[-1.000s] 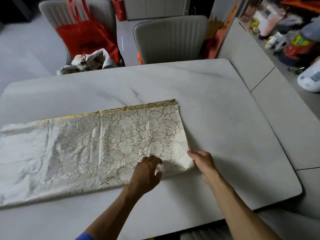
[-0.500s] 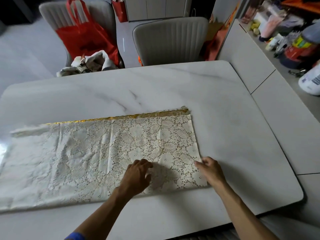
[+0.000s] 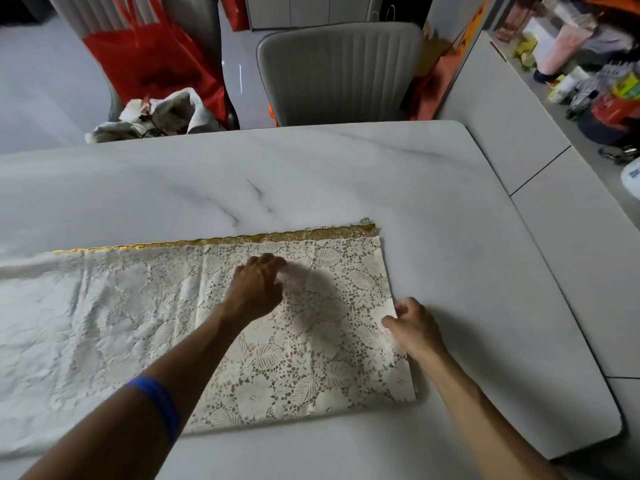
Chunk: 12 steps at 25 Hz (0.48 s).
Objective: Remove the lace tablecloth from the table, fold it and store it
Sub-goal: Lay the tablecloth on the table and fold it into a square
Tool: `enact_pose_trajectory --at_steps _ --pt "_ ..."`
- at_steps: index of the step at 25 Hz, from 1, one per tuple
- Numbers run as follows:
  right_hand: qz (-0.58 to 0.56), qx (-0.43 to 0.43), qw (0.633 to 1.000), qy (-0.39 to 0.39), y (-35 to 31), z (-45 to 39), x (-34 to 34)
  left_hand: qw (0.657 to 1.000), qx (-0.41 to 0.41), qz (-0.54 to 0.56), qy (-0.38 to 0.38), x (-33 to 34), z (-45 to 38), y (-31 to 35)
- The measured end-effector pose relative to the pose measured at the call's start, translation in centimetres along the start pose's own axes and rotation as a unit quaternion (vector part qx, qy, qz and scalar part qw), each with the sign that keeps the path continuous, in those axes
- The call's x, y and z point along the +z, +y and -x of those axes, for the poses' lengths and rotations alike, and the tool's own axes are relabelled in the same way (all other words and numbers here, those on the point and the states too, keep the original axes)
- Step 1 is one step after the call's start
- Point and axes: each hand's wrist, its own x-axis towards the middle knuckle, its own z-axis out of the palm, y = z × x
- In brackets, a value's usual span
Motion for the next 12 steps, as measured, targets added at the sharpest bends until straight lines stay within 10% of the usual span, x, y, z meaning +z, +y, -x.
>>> enact_pose_trajectory --at_steps 12 --pt "-0.152 -0.053 0.986 0.048 -0.6 -5.4 0.4 0.999 -0.001 -0.046 -0.004 -0.4 -7.7 -2.1"
